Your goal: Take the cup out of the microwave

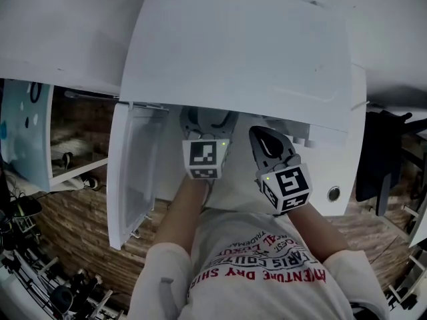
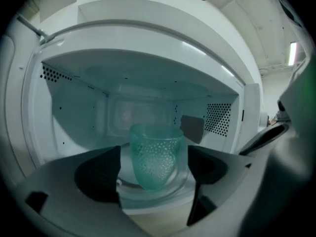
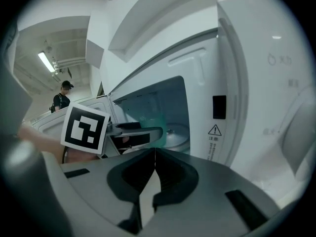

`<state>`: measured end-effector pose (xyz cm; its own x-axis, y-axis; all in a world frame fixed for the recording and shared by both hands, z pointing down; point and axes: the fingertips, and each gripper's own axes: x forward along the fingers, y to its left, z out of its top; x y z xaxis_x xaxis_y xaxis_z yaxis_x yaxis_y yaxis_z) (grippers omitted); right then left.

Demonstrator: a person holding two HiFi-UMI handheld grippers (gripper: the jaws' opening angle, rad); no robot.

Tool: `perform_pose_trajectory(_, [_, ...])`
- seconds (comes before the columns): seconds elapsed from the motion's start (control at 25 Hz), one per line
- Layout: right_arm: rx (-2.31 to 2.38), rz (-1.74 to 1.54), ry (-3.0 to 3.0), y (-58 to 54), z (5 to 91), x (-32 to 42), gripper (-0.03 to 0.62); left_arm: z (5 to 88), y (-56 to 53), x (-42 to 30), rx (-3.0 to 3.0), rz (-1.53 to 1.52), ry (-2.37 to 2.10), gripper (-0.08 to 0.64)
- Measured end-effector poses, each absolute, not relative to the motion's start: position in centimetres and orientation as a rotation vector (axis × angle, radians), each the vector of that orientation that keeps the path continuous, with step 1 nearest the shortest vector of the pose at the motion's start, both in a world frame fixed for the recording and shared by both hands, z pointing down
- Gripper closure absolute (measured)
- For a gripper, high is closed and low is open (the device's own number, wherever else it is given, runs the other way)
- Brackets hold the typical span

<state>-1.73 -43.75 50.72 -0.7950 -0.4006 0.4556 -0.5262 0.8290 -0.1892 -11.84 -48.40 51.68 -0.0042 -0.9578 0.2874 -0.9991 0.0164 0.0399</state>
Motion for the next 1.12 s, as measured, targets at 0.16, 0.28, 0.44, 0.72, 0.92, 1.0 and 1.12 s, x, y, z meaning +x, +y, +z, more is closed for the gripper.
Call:
perform_pose_trajectory(0.16, [0.705,0.443,-2.597,-44.3,51.2,-1.5,0.580,52.0,-49.7,-12.0,2.021,0.244,-2.047,0.156])
perform_pose_trajectory(0.28, [0.698,0.442,-2.593,-44.5,51.5,-1.5,0.580,52.8,-50.3,-12.1,2.016,0.253,-2.027,0.156])
perform_pose_trajectory(0.44, [0.687,0.453,-2.587,-44.4,51.9,-1.6,0.580,53.3,-50.8,-12.0,1.996,0.293,-2.009,0.159])
perform_pose_trajectory(0.72, [0.653,0.458,-2.601,-43.5,51.8,-2.3,0.580,53.2,-51.1,-12.0,2.006,0.285,-2.016,0.187])
perform_pose_trajectory(0.92, [0.660,0.457,-2.611,-43.0,51.3,-2.5,0.580,53.0,-50.3,-11.8,1.992,0.283,-1.979,0.189])
perform_pose_trajectory(1.0, [0.673,0.456,-2.619,-42.7,50.9,-2.4,0.580,52.8,-49.7,-11.7,1.994,0.280,-1.975,0.190])
perform_pose_trajectory(1.12, [0.699,0.454,-2.623,-41.9,50.2,-2.0,0.580,52.1,-48.5,-11.3,2.007,0.271,-1.962,0.190])
